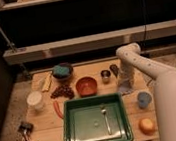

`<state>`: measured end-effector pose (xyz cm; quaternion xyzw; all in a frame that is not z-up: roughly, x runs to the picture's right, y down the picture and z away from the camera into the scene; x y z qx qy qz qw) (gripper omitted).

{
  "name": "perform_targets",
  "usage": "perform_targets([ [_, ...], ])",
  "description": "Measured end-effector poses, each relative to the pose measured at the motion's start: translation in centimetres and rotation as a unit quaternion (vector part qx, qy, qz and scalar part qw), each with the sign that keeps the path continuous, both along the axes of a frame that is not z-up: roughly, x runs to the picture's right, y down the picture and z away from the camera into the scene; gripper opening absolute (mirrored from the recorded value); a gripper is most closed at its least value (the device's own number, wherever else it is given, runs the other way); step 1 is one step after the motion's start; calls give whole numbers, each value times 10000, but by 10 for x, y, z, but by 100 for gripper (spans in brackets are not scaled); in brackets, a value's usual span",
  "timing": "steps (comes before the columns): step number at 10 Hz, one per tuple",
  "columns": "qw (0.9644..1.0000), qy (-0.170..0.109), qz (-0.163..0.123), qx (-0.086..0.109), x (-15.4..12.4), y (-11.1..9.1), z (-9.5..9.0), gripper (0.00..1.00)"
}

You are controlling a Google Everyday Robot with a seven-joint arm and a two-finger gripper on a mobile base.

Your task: Place towel in red bowl

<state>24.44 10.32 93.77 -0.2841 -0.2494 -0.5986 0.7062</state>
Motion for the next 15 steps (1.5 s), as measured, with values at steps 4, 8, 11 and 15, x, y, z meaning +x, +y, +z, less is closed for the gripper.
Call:
perform_targets([
  [4,10000,28,-23,-21,1,1,0,0],
  [8,10000,-6,-26,79,4,-13,-18,0],
  [11,9993,-34,-91,367,7,-46,-62,0],
  [15,9944,-147,-219,1026,7,-108,-126,0],
])
